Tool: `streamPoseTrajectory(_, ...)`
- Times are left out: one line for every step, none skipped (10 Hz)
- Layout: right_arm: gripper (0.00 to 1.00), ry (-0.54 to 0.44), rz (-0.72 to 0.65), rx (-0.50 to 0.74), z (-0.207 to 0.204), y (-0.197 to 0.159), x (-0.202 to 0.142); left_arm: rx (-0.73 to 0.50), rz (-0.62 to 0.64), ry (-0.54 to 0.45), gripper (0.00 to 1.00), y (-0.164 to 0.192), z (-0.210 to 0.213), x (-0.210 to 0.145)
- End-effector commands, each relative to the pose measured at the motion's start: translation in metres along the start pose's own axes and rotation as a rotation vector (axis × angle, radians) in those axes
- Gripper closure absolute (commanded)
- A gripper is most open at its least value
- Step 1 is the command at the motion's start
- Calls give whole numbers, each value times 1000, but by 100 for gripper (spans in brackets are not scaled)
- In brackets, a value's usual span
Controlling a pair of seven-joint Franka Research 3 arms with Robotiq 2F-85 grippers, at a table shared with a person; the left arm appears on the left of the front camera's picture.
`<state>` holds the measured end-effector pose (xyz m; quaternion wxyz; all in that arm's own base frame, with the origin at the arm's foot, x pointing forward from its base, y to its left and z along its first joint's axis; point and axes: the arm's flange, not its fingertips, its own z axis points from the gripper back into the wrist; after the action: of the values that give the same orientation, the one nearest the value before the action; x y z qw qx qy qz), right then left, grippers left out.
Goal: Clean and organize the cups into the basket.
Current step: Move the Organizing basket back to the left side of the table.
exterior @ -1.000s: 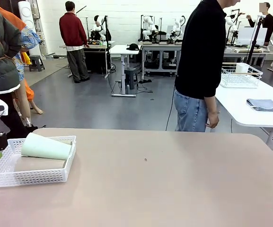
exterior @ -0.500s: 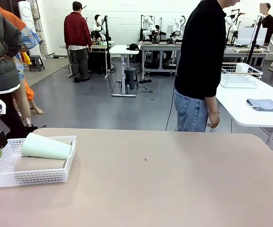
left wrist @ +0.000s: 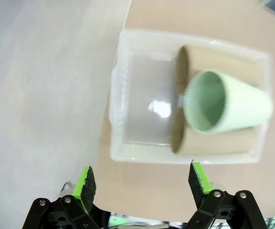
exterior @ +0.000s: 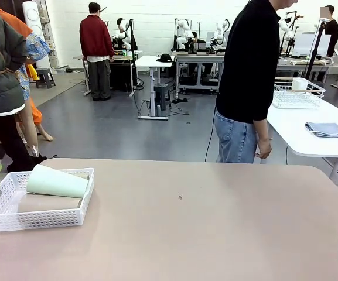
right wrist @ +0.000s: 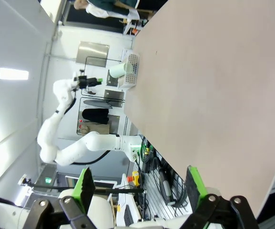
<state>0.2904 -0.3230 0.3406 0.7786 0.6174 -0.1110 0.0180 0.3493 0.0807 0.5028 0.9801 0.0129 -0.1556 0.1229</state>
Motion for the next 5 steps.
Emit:
streamPoseTrajectory(0, -12, 17, -1, 1, 0, 0, -21, 43, -142, 0, -32, 49, -53)
streamPoseTrajectory(0, -12, 17, -1, 1, 0, 0, -35, 18, -144, 0, -47, 57, -70)
streamPoseTrajectory(0, -12, 17, -1, 1, 0, 0, -62, -25, -125, 0, -68, 55, -86)
streamPoseTrajectory(0, -12, 17, -1, 1, 0, 0, -32, -70, -89, 0, -84, 45, -95)
streamPoseTrajectory(0, -12, 17, -1, 1, 0, 0, -10, -107, -52, 0, -95, 35, -102)
